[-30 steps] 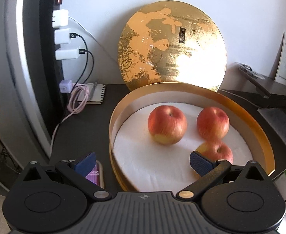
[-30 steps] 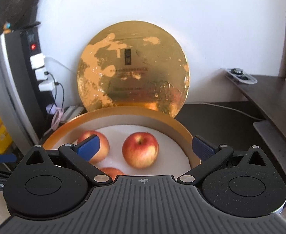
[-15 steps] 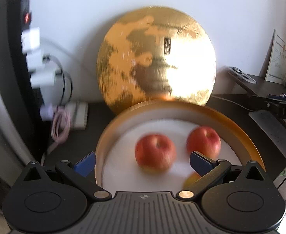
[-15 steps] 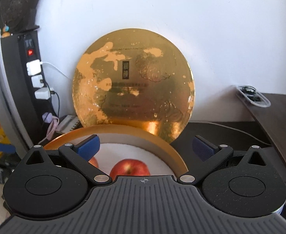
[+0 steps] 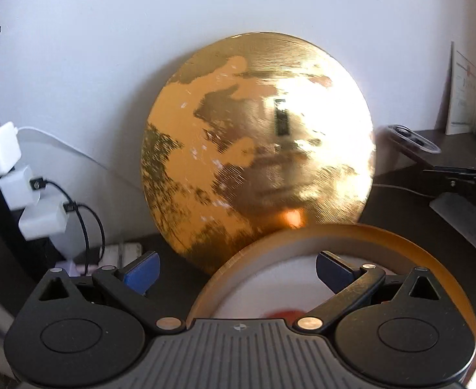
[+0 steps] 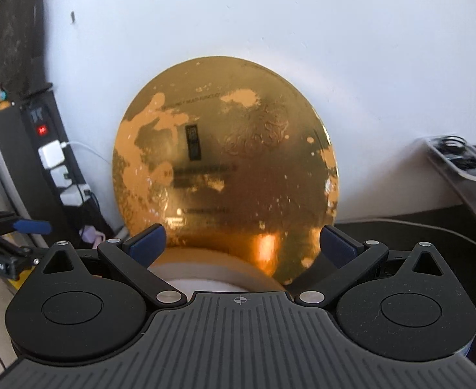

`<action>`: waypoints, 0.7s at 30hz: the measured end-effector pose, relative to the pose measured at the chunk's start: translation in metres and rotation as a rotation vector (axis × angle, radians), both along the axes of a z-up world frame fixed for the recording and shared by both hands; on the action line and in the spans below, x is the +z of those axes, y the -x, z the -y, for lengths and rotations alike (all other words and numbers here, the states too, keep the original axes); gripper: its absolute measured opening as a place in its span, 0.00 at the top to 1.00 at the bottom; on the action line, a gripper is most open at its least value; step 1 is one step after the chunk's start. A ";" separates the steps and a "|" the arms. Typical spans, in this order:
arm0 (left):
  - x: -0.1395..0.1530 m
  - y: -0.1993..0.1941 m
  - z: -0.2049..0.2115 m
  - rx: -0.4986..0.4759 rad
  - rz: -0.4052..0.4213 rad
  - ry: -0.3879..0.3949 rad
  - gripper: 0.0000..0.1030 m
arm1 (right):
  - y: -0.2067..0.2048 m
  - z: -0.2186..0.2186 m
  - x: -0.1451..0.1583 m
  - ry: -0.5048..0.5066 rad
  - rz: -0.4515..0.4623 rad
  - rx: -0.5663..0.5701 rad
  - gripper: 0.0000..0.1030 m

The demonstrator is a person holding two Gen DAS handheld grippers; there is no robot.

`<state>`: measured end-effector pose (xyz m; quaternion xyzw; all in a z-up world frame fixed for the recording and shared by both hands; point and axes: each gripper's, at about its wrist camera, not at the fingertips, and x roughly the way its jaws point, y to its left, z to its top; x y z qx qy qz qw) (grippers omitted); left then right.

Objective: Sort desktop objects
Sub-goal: 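Move both grippers past the box toward the gold lid leaning on the wall, then grasp the gold lid rim with the left gripper while the right gripper grasps its opposite rim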

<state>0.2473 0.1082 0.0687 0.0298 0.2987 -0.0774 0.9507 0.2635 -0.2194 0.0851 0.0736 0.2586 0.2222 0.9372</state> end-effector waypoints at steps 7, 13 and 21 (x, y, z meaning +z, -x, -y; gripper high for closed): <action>-0.005 -0.048 -0.008 0.008 0.077 0.002 0.01 | -0.048 0.009 -0.023 -0.004 0.061 -0.074 0.00; -0.015 -0.076 -0.025 0.029 0.171 0.043 0.01 | -0.081 0.014 -0.046 -0.039 0.101 -0.096 0.00; -0.038 -0.111 -0.046 0.060 0.128 0.197 0.00 | -0.110 0.018 -0.064 -0.071 0.099 -0.083 0.00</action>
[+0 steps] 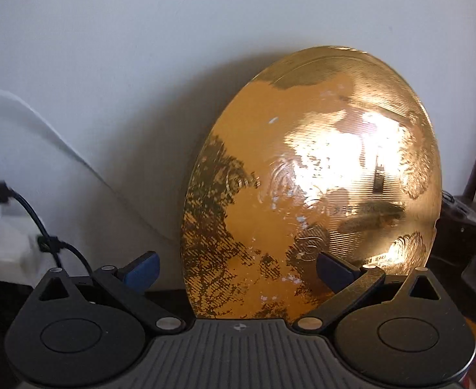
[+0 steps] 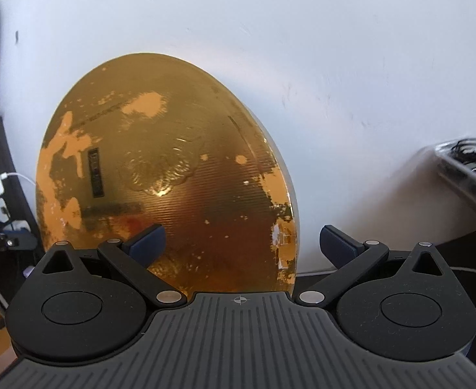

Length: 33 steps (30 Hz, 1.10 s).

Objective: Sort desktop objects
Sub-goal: 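Grasp the gold lid rim with the left gripper while the right gripper grasps its opposite rim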

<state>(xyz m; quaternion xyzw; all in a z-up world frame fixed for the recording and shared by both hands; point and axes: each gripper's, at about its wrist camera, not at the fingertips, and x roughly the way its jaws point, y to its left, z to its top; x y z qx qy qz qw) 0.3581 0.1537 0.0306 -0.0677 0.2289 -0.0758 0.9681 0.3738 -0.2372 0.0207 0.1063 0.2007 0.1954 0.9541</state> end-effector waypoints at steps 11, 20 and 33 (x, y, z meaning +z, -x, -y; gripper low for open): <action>-0.015 -0.027 -0.002 -0.023 0.007 0.034 0.00 | -0.035 0.006 -0.019 -0.032 -0.015 0.054 0.00; -0.027 -0.044 -0.008 -0.058 0.011 0.111 0.00 | -0.052 0.013 -0.026 -0.093 -0.006 0.167 0.00; -0.021 -0.042 -0.001 -0.056 -0.006 0.093 0.00 | -0.063 0.010 -0.037 -0.141 0.012 0.214 0.00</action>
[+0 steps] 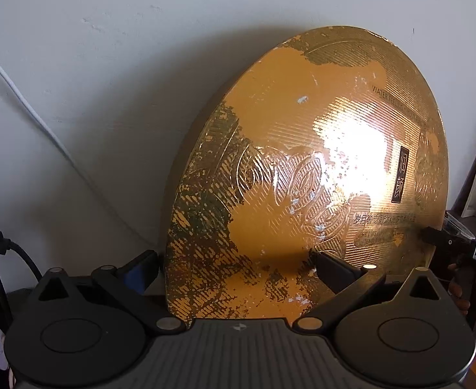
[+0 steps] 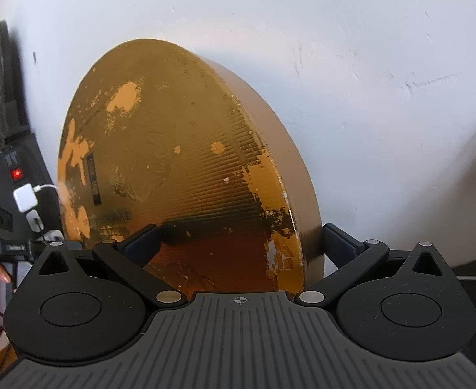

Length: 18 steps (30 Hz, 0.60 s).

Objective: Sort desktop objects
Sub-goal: 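Grasp the gold lid rim with the left gripper while the right gripper grasps its opposite rim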

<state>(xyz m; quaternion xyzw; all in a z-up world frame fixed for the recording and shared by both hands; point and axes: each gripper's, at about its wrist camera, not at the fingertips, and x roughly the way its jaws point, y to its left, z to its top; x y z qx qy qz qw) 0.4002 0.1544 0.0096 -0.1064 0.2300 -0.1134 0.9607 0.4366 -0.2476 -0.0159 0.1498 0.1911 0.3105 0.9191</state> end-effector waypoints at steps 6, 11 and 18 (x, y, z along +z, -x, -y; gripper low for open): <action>0.004 0.005 0.009 0.012 0.044 -0.005 0.01 | 0.010 -0.004 0.000 0.050 0.073 -0.011 0.00; 0.017 0.013 0.016 0.039 0.116 -0.020 0.01 | 0.025 -0.012 0.016 0.087 0.191 -0.040 0.00; 0.053 0.041 0.021 0.038 0.255 -0.010 0.01 | 0.052 -0.016 0.057 0.106 0.362 -0.074 0.00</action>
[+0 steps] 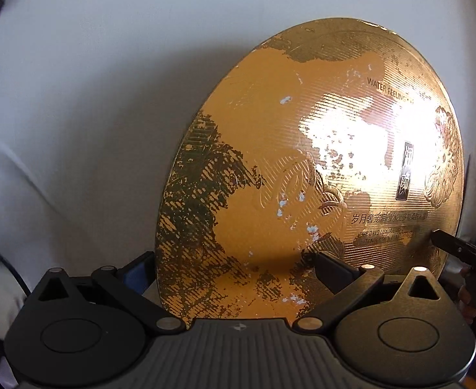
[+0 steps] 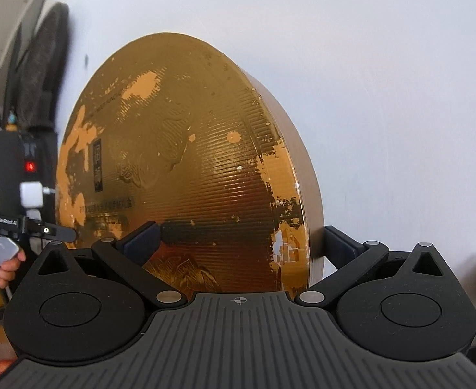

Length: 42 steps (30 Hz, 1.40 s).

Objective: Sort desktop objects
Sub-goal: 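Grasp the gold lid rim with the left gripper while the right gripper grasps its opposite rim, then lift the lid with both grippers and carry it over the box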

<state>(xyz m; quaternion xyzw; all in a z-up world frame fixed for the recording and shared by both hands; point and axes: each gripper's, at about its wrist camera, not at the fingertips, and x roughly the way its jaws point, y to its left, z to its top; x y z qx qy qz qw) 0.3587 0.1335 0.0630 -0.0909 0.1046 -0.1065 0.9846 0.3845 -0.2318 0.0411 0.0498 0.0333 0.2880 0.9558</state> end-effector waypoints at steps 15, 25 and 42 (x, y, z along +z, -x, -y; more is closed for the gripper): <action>0.099 0.123 0.044 0.008 0.206 -0.057 0.01 | 0.101 0.033 0.098 -0.077 0.168 -0.015 0.00; 0.113 0.249 0.051 -0.010 0.198 -0.034 0.01 | 0.209 0.074 0.131 -0.098 0.135 -0.048 0.00; -0.003 0.303 0.129 -0.148 -0.215 0.191 0.01 | 0.364 0.165 0.085 0.046 -0.310 -0.276 0.00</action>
